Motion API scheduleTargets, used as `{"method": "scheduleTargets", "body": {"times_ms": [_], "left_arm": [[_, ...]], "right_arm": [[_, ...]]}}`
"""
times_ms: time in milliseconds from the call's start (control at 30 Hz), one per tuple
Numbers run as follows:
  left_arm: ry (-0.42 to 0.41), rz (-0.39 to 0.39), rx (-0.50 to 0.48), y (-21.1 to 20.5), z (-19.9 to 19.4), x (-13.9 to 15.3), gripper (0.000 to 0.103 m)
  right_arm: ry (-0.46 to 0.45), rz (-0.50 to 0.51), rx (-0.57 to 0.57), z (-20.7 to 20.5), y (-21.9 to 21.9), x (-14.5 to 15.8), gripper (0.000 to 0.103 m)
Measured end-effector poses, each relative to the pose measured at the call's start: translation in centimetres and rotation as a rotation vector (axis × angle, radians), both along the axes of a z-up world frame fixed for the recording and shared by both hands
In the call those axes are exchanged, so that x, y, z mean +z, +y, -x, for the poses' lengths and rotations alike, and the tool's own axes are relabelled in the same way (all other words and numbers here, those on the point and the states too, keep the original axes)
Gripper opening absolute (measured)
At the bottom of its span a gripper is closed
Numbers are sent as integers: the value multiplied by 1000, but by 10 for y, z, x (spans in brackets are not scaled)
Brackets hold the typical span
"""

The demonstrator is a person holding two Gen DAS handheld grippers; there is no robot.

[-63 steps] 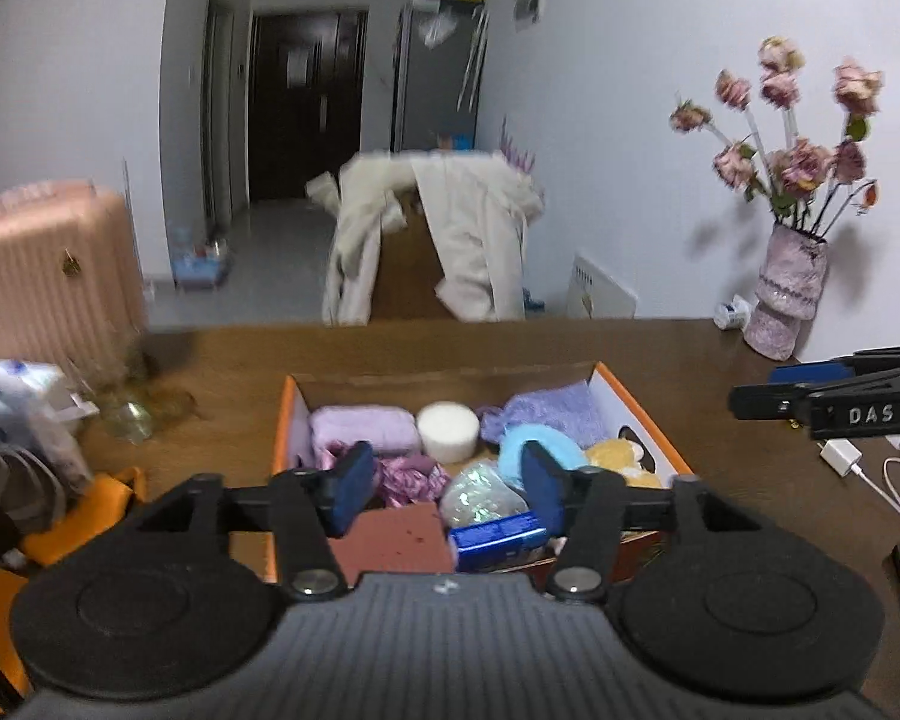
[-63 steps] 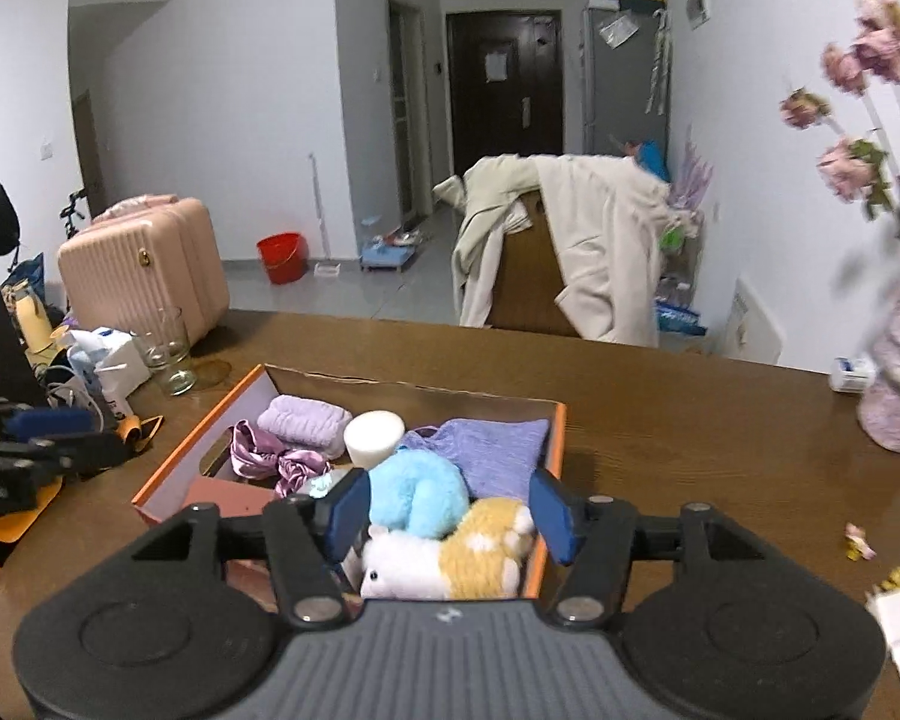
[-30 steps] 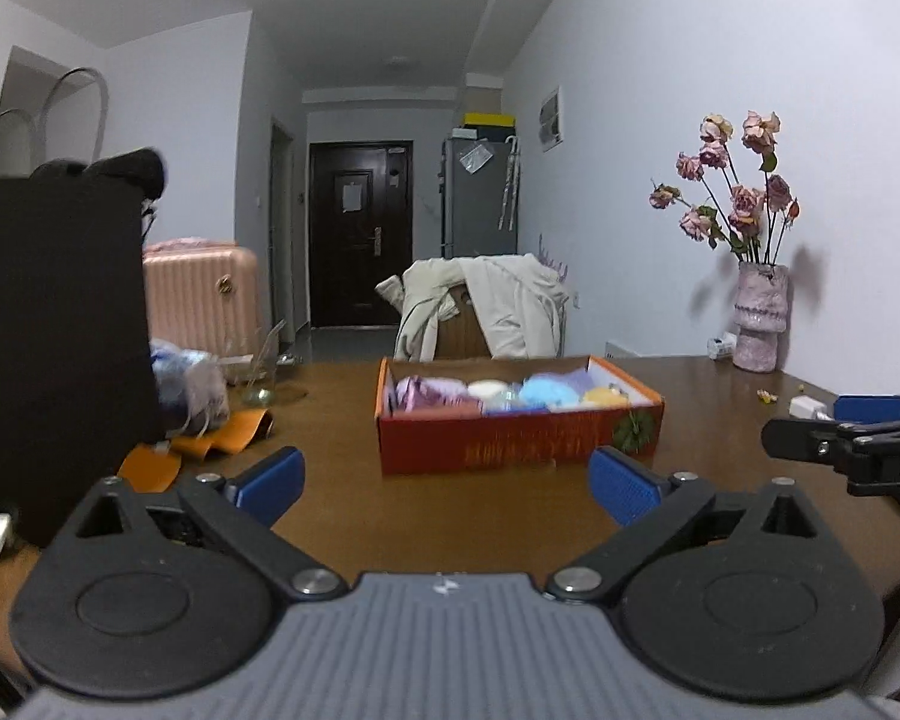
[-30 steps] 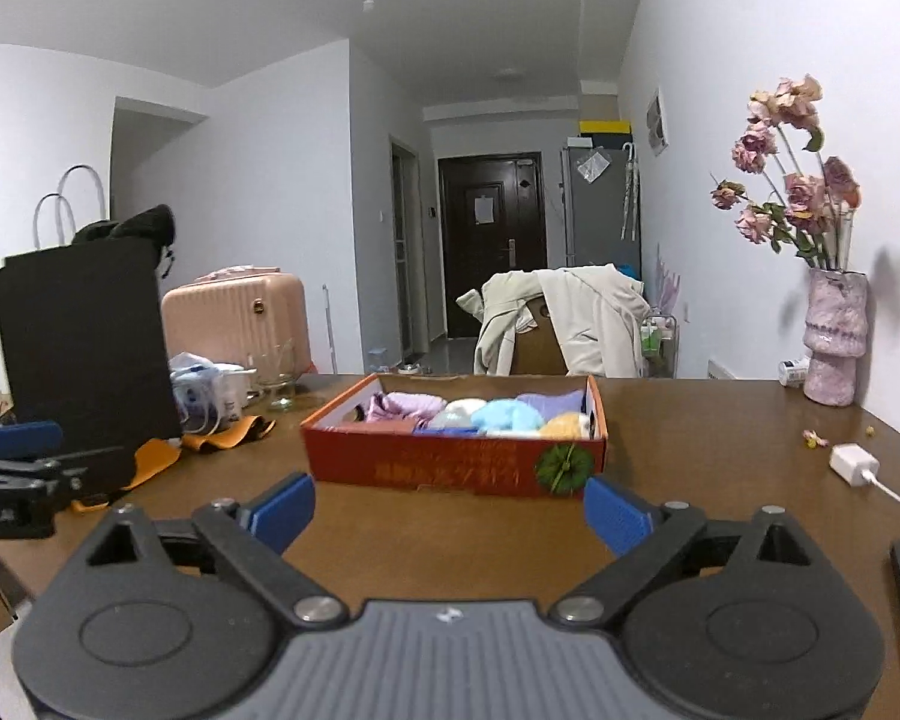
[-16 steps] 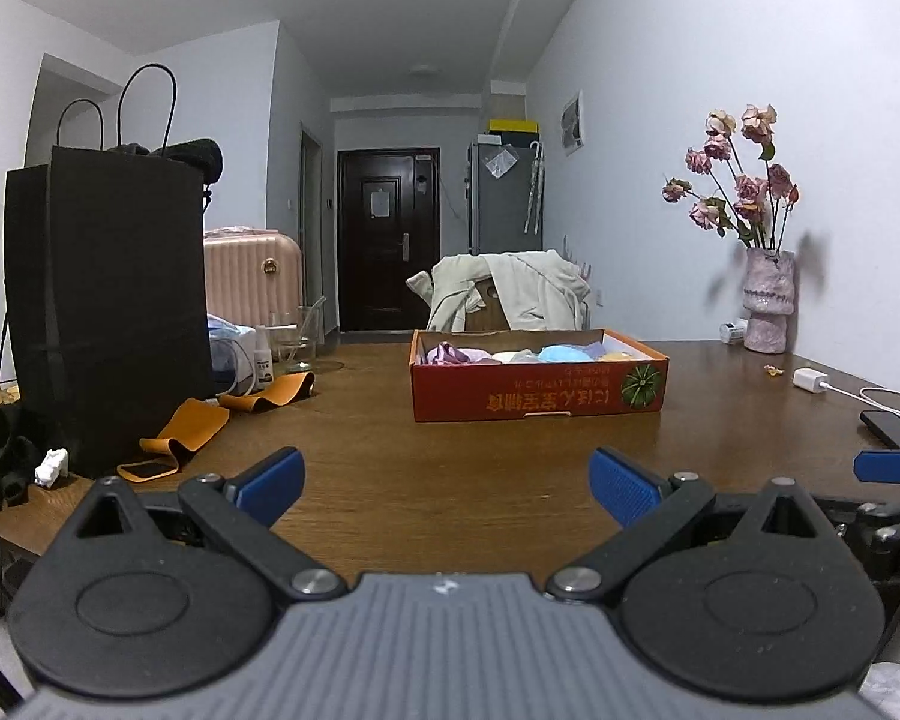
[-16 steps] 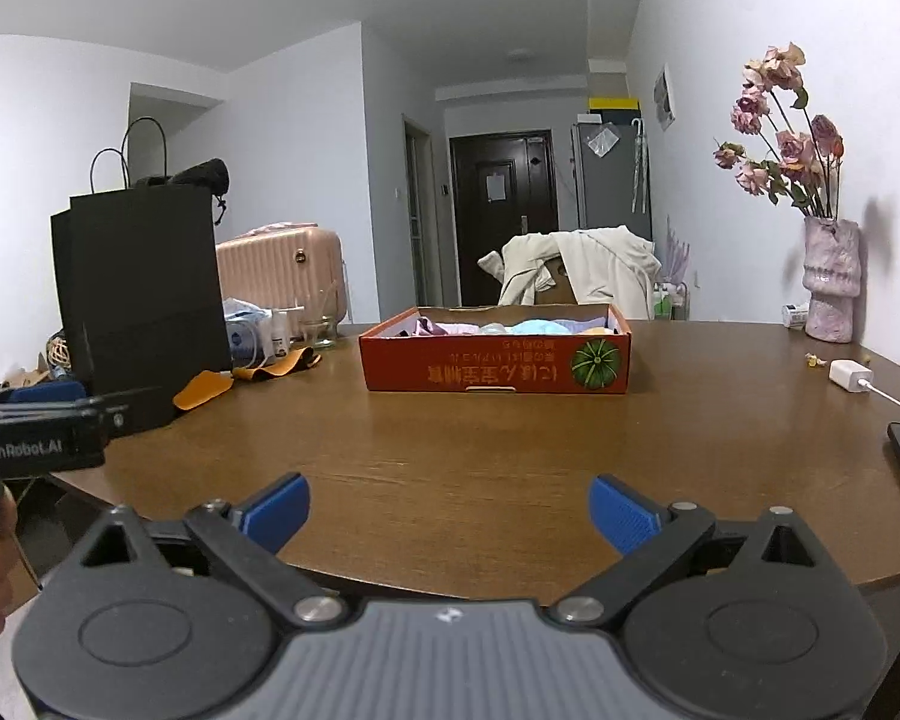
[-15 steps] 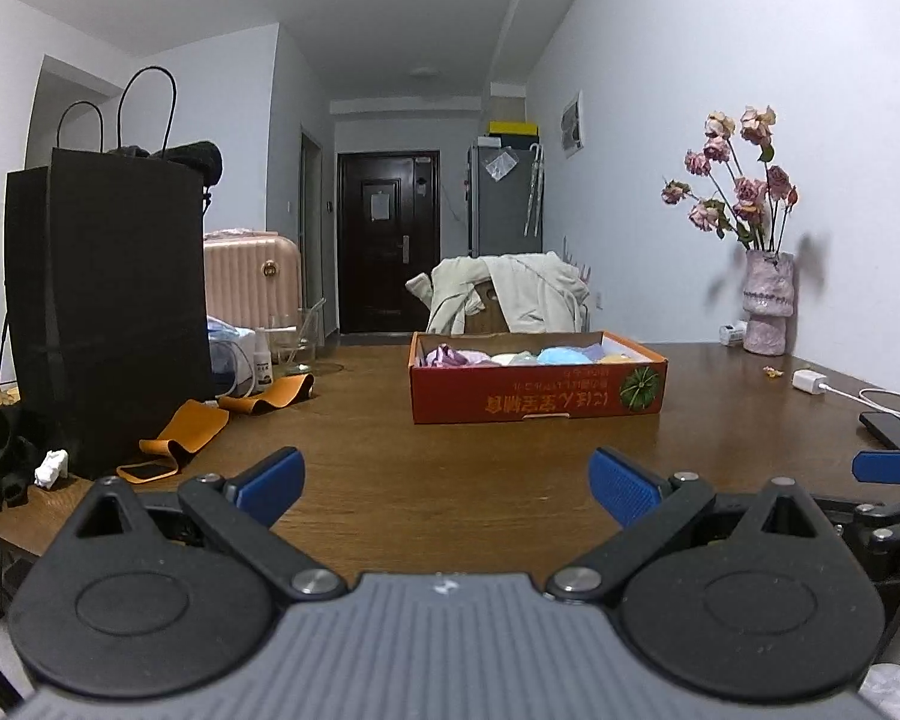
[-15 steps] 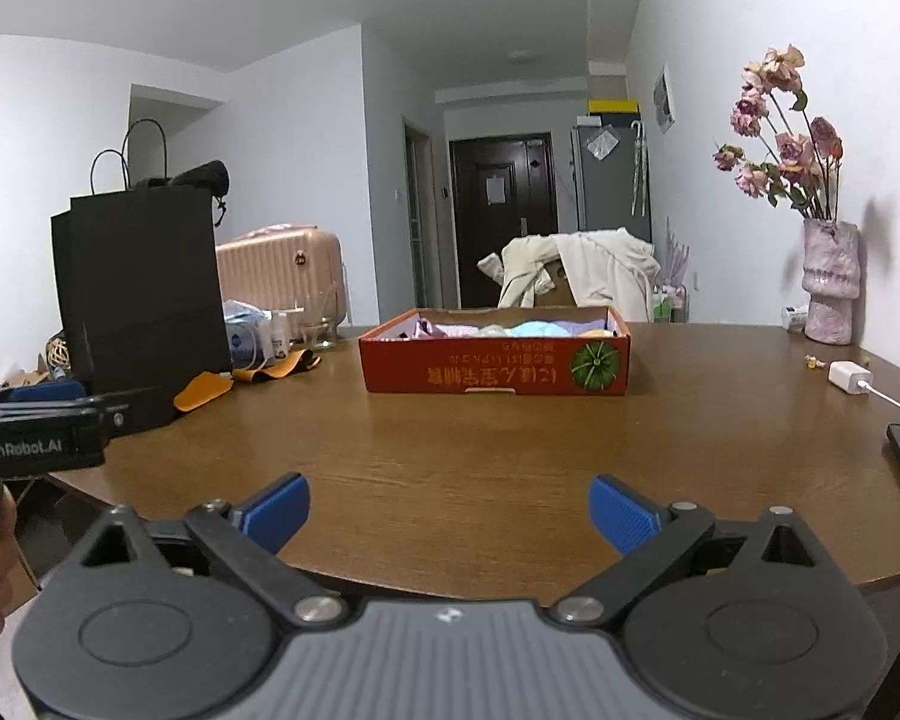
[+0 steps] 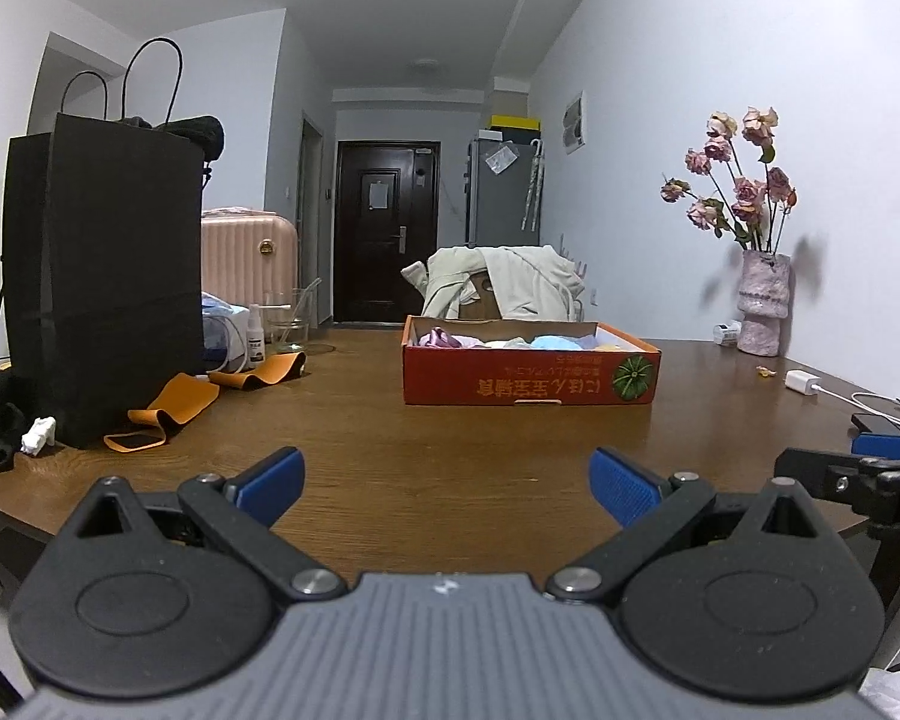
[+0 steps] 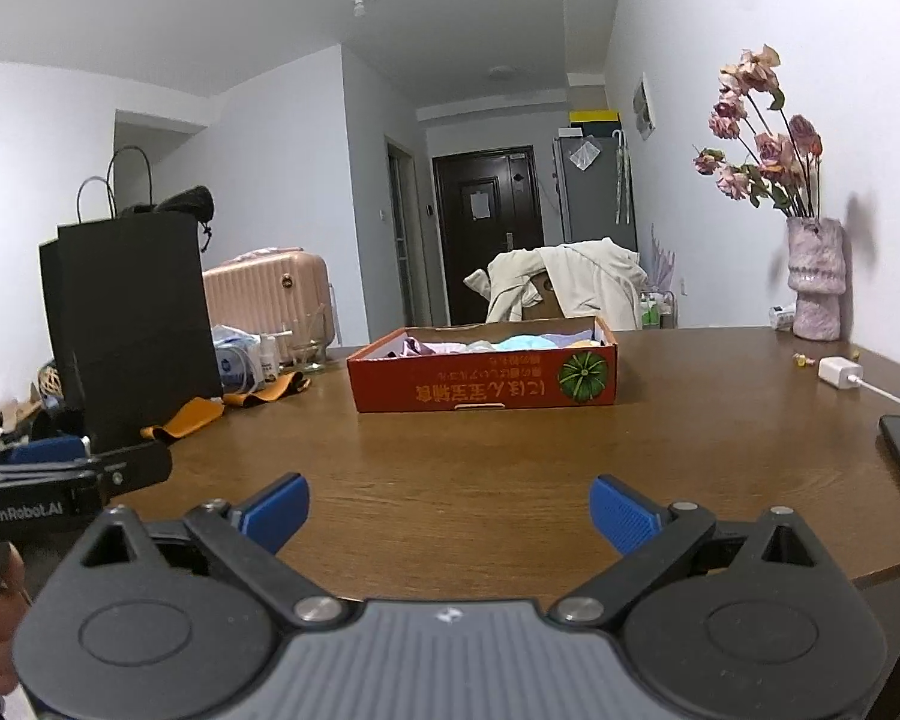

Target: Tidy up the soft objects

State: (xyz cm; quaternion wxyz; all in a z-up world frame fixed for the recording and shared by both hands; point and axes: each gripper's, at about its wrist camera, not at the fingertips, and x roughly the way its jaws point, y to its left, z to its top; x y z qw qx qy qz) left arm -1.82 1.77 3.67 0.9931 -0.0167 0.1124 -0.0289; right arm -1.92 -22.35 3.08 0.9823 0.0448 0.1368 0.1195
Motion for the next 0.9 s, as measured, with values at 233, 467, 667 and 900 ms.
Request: {"method": "scheduleTargets", "body": {"times_ms": [233, 467, 667, 900], "left_arm": [[1, 1, 1, 0, 1, 0, 103], [2, -1, 0, -1, 1, 0, 103], [-3, -6, -7, -3, 2, 1, 103], [-4, -12, -14, -5, 4, 2, 103]], "right_arm": [[-20, -1, -4, 3, 1, -1, 101], [-8, -4, -2, 1, 1, -5, 101], [-11, -4, 1, 2, 3, -5, 101], [-9, -8, 2, 1, 2, -5, 101]]}}
